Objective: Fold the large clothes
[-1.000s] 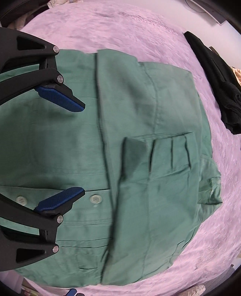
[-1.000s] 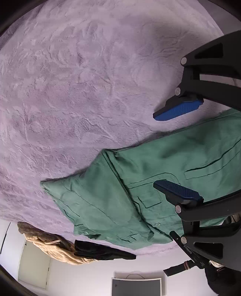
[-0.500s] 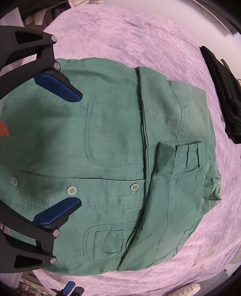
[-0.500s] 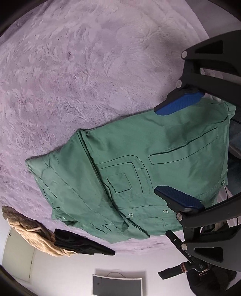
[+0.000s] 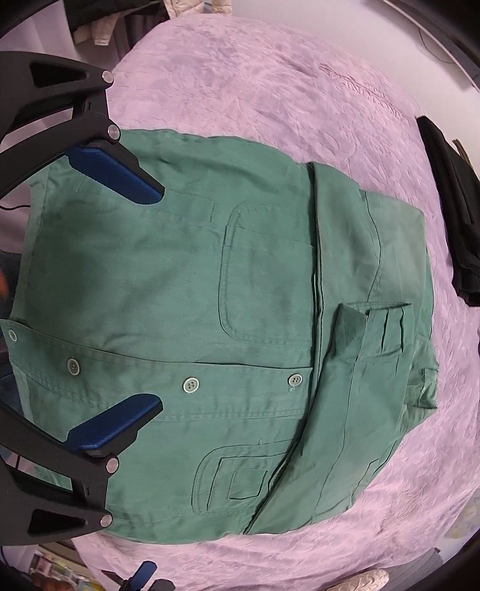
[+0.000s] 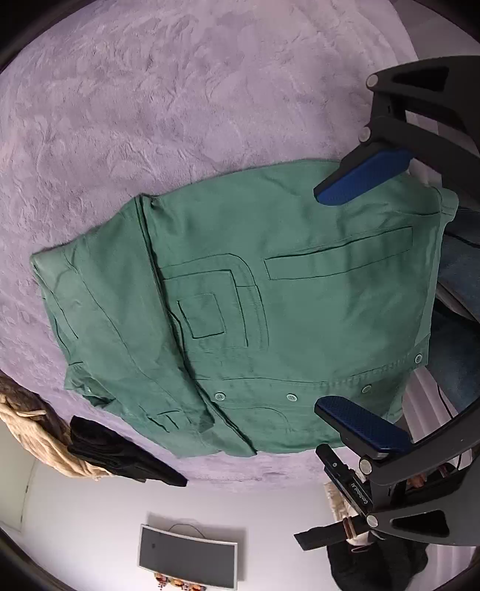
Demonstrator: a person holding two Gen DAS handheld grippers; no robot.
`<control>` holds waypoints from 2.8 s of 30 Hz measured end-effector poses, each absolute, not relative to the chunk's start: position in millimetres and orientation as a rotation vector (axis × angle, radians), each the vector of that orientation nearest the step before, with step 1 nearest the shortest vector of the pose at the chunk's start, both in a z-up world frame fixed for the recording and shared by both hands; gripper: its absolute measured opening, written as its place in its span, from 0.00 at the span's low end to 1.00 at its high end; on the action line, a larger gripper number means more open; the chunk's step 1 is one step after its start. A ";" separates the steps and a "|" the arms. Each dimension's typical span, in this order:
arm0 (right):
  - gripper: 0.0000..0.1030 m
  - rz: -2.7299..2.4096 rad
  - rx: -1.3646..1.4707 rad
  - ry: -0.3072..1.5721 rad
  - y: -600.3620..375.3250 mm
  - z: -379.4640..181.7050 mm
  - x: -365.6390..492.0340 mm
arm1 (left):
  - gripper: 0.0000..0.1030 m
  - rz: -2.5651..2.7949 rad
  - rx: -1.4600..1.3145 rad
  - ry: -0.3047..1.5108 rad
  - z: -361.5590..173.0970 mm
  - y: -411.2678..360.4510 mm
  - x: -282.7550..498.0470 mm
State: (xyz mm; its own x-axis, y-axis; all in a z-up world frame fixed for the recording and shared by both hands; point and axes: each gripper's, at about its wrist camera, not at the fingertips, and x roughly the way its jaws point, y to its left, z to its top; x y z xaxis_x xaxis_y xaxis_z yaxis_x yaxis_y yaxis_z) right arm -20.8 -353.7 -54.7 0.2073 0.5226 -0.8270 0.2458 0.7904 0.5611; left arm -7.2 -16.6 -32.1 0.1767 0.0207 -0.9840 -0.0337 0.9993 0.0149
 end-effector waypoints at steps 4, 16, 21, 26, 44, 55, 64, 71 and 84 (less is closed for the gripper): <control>1.00 0.235 0.670 1.398 -346.2 -55.7 -20.4 | 1.00 0.043 -0.037 1.410 -34.2 -12.8 -13.7; 1.00 0.189 0.824 1.436 -345.1 -76.1 -39.1 | 1.00 0.059 -0.064 1.412 -33.1 -5.6 -28.6; 1.00 0.149 0.835 1.438 -332.9 -83.4 -56.8 | 1.00 0.042 -0.056 1.418 -41.2 3.6 -39.0; 1.00 0.101 0.810 1.450 -315.6 -91.3 -80.7 | 1.00 0.024 -0.036 1.424 -52.1 15.7 -57.2; 1.00 -0.032 0.830 1.333 -338.8 -96.6 -139.7 | 1.00 0.029 -0.109 1.414 -67.1 87.1 -109.2; 1.00 -0.069 0.791 1.296 -375.9 -129.1 -140.4 | 1.00 0.042 -0.211 1.404 -91.6 151.4 -97.5; 1.00 0.221 0.951 1.362 -337.7 -149.2 -149.3 | 1.00 -0.106 -0.172 1.483 -123.8 139.2 -93.7; 1.00 0.307 1.016 1.339 -324.1 -142.5 -143.8 | 1.00 -0.201 -0.145 1.541 -131.6 121.0 -118.2; 1.00 0.207 0.939 1.451 -311.9 -163.3 -135.4 | 1.00 -0.177 -0.095 1.551 -140.6 112.1 -135.4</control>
State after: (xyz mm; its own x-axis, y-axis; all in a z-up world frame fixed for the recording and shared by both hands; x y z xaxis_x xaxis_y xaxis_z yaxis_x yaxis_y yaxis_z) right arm -135.4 -311.9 -163.3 0.1715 0.6428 -0.7466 0.4081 0.6434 0.6477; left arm -135.4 112.1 -140.7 0.0102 -0.1726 -0.9849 0.0531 0.9837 -0.1719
